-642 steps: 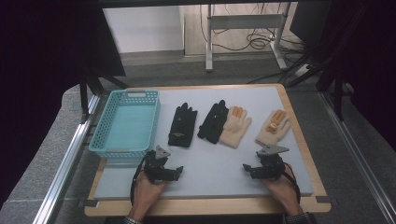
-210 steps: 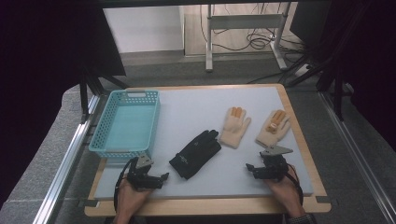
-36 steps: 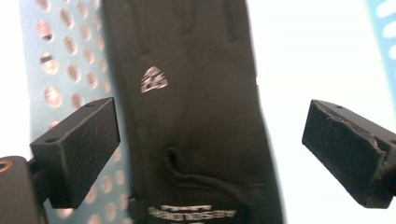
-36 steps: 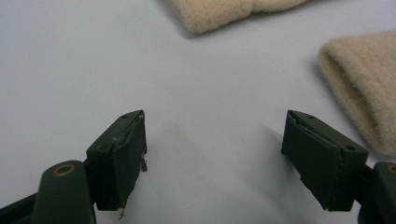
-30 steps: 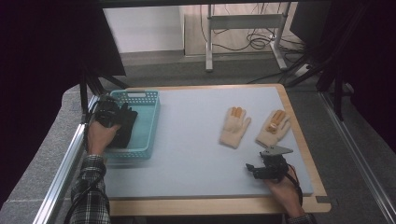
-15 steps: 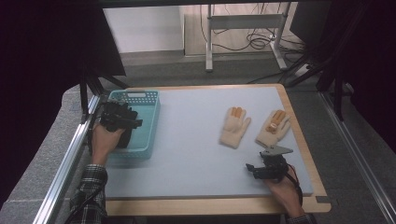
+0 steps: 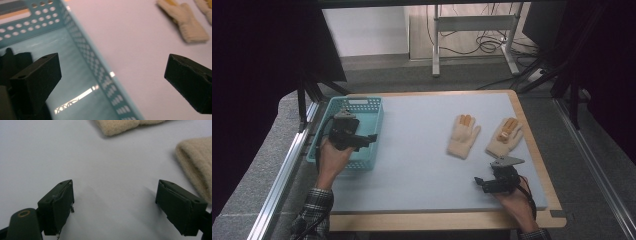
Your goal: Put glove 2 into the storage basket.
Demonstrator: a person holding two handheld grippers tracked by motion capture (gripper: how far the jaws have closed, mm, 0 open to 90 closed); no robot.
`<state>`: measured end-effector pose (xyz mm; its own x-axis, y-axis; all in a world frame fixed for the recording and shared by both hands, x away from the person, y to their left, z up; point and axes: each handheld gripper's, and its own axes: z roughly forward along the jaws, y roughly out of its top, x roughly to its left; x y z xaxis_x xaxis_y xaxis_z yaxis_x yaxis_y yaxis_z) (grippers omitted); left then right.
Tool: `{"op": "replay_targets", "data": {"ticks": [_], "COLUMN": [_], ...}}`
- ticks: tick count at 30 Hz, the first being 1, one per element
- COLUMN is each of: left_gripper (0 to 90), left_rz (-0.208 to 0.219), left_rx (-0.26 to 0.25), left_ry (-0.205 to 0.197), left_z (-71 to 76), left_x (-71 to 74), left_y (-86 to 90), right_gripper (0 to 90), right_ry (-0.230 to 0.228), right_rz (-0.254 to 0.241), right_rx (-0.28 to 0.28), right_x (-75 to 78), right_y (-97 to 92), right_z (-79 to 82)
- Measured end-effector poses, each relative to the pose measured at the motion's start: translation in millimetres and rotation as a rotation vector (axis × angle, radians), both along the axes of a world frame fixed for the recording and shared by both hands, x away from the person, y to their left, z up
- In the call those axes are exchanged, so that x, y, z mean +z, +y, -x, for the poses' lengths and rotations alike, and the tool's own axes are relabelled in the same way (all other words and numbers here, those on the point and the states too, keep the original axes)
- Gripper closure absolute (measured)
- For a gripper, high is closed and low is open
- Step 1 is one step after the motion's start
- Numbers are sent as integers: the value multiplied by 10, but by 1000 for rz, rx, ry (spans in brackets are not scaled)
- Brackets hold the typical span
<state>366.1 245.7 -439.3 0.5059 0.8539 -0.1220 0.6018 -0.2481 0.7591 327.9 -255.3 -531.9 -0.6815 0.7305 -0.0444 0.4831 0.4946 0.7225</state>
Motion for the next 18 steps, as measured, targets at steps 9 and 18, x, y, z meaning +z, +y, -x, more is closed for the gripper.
{"op": "replay_targets", "data": {"ticks": [9, 18], "left_gripper": [18, 12], "left_rz": [13, 1], "left_rx": [-93, -198], "left_ry": [-50, -83], "left_z": [240, 529], "left_x": [-2, -216], "left_y": [-382, -828], "right_gripper": [150, 152], "right_ry": [6, 7], "right_rz": [1, -3], "right_rx": [1, 1], "right_x": [2, 1], "right_y": [2, 0], "right_z": [-2, -5]}}
